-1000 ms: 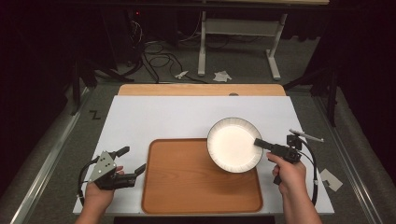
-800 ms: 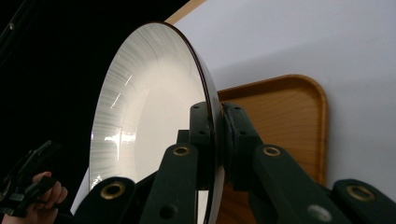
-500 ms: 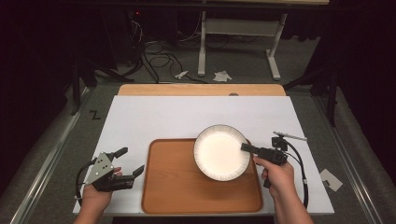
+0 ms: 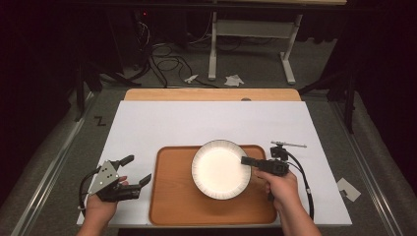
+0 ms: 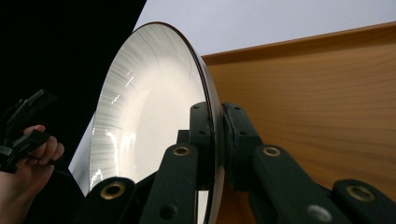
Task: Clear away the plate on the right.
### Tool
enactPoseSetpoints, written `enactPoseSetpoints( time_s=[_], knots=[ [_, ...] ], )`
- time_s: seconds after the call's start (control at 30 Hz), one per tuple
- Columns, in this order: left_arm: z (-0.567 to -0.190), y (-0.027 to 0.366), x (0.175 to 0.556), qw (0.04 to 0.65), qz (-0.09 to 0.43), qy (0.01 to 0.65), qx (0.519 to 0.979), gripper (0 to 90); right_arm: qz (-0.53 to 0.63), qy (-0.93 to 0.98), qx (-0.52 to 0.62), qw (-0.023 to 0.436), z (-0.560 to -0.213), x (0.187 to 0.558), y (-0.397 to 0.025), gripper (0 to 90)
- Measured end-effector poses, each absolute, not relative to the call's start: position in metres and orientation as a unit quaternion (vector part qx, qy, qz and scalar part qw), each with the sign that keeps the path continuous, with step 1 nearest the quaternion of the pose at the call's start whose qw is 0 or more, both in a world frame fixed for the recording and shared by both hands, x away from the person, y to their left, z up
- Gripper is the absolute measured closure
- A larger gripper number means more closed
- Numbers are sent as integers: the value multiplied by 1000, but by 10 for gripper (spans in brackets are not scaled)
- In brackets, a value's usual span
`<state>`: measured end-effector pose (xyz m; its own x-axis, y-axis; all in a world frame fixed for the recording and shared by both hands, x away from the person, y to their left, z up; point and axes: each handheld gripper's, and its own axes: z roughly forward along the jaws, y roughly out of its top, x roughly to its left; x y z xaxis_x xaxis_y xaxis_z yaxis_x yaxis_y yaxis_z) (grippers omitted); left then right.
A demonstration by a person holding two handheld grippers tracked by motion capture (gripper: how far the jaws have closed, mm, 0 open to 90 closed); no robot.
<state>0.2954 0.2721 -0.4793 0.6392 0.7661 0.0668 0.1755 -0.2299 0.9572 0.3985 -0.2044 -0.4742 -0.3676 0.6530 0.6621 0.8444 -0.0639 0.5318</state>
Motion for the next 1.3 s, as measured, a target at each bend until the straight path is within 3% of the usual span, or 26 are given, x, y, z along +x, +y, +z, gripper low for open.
enactPoseSetpoints(
  time_s=[0.43, 1.3],
  knots=[
    [-479, 272, 295, 531, 278, 319, 734, 149, -455, -703, -536, 106, -481, 394, -181, 847],
    [-479, 273, 294, 533, 277, 319, 733, 149, -424, -724, -536, 94, -489, 395, -177, 844]
  ],
)
